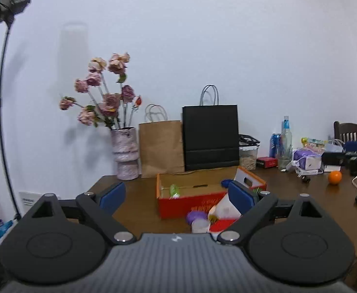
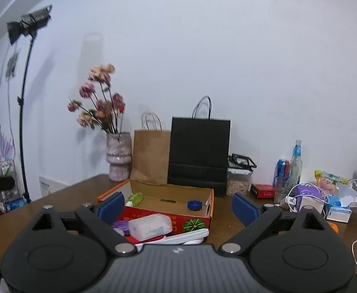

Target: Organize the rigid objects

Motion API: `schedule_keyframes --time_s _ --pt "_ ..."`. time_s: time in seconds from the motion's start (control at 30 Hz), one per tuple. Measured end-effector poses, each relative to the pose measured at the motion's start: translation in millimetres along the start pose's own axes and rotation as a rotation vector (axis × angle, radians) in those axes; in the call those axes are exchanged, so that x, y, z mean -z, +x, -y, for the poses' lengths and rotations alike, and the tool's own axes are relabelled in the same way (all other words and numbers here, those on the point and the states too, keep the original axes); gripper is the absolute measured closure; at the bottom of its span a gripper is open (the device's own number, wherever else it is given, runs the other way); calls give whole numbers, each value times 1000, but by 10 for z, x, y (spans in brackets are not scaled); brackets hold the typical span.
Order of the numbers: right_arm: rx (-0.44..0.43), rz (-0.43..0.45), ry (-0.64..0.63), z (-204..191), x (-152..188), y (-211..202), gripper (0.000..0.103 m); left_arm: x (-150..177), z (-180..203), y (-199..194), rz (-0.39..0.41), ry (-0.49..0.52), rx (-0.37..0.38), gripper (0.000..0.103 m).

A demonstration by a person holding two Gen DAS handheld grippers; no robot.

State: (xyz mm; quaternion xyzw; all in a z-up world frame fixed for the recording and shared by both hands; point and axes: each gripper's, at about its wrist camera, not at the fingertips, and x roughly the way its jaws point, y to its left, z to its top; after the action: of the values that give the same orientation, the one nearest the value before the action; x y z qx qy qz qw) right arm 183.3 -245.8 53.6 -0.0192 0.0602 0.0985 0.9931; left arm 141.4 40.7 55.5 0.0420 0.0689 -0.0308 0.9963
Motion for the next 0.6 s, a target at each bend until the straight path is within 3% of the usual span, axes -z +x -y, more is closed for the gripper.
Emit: schedule_keyframes --time_s 0.3,0.6 --pt "-62 27 5 -377 383 -867 0 383 -101 -727 29 -58 -109 1" --pt "-103 -54 1 -663 661 -1300 0 650 -32 -1055 8 -70 -88 0"
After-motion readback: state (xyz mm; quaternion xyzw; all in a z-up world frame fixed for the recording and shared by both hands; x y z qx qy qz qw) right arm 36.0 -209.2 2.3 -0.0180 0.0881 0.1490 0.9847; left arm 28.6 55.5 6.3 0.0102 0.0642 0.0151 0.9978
